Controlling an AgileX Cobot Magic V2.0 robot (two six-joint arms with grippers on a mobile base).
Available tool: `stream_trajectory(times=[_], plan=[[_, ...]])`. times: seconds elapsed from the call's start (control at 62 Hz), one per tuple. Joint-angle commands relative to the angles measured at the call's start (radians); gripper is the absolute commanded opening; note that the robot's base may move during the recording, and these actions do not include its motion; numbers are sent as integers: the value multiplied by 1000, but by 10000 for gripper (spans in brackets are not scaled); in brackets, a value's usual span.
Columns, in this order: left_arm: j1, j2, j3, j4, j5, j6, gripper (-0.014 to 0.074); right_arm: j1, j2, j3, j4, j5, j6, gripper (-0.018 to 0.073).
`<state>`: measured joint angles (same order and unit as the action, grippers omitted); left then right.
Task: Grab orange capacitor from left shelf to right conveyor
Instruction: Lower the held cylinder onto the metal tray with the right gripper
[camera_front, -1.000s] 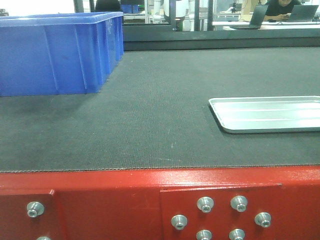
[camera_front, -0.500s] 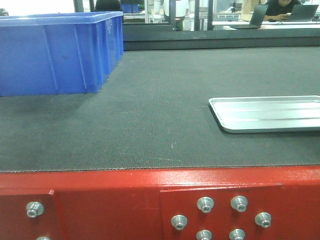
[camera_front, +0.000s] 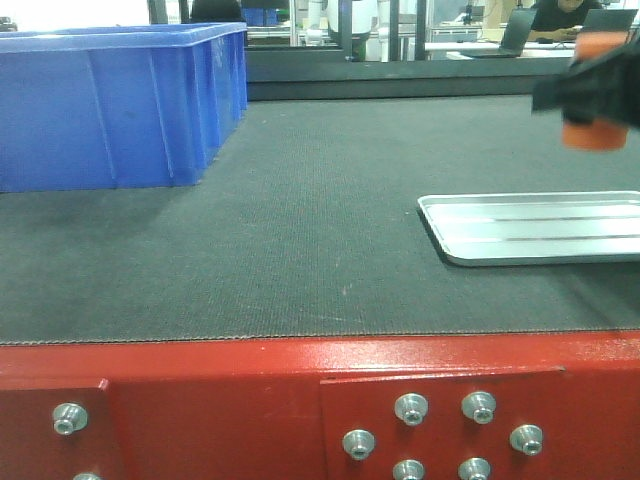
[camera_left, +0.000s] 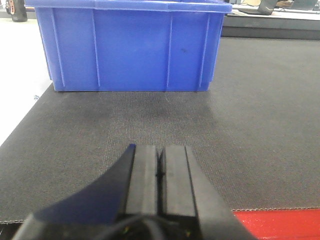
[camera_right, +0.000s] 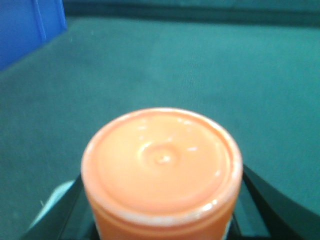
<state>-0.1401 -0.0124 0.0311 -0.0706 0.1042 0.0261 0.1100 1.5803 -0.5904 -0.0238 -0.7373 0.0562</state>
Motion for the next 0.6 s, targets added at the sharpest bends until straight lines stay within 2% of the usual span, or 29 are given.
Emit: stream_trajectory(times=[0.0,0.177,0.371,0.581], plan=[[1,-11,-4,-3,-83,-2,-127,-12,15,-20,-10,-129,-17,97],[1,-11,-4,-3,-83,-2,-127,-68,146,-20,-54,-228,-17,97],[1,-11,-4,-3,-83,-2,-127,-74,200,-20,-92,-300,-17,97],[1,-11,-4,-3,-83,-2,-127,-74,240,-20,-92,-302,-17,97]])
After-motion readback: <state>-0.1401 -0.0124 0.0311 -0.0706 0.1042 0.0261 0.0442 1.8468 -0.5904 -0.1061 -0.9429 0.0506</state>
